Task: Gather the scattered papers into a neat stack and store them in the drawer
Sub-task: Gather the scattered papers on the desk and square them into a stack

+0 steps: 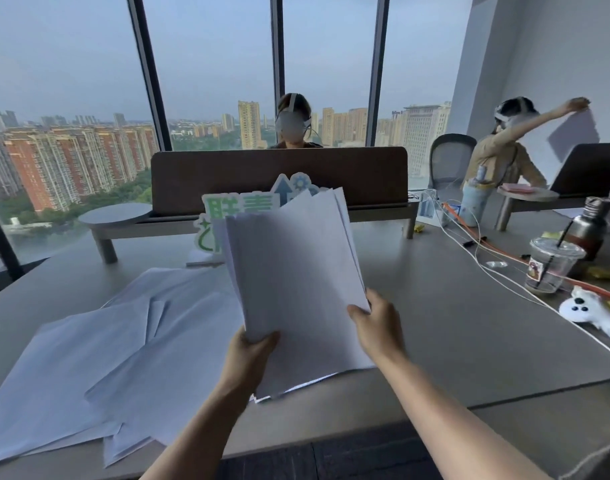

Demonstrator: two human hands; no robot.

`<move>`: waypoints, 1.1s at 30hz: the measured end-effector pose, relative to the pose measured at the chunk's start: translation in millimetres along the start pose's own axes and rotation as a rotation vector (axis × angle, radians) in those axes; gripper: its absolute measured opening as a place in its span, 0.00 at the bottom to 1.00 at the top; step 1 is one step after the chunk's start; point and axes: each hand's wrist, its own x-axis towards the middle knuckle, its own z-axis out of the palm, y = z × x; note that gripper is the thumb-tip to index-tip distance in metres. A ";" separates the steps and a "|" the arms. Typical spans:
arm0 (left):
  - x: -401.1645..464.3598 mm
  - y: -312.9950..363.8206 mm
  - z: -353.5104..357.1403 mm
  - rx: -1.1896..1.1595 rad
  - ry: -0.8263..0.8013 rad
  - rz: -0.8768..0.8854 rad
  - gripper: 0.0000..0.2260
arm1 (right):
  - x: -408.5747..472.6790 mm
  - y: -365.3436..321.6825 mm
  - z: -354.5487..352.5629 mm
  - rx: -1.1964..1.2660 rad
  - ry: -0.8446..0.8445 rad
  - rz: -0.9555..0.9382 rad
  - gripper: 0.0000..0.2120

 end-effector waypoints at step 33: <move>-7.7 -34.2 232.2 0.290 -0.329 -0.311 0.10 | 60.7 162.1 -183.3 -0.312 -0.084 0.371 0.04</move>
